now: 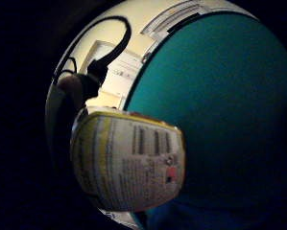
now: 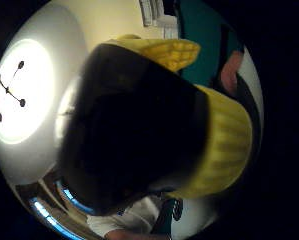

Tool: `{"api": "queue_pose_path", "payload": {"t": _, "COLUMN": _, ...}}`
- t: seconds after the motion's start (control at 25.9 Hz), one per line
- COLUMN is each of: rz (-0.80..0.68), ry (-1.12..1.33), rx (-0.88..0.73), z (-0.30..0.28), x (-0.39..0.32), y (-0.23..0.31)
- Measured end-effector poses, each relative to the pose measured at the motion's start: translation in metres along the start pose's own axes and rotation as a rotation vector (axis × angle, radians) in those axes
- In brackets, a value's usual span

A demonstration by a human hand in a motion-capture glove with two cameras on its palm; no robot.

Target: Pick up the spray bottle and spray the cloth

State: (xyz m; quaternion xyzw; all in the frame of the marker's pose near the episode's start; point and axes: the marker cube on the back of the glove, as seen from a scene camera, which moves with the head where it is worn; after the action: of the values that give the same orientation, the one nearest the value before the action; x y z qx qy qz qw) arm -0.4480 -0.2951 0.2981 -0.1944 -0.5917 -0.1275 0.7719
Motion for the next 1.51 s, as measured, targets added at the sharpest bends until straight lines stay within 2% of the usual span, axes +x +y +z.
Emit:
{"api": "queue_pose_path", "payload": {"t": 0.31, "rz": 0.072, "ry": 0.263, "rx": 0.021, "z": -0.014, "x": -0.009, "y": 0.027}}
{"api": "queue_pose_path", "payload": {"t": 0.7, "rz": 0.095, "ry": 0.634, "rx": -0.088, "z": -0.045, "x": -0.021, "y": 0.079}}
{"api": "queue_pose_path", "payload": {"t": 1.16, "rz": 0.004, "ry": 1.001, "rx": -0.131, "z": -0.073, "x": -0.056, "y": 0.162}}
{"api": "queue_pose_path", "payload": {"t": 1.51, "rz": -0.077, "ry": 1.124, "rx": -0.155, "z": -0.118, "x": -0.071, "y": 0.224}}
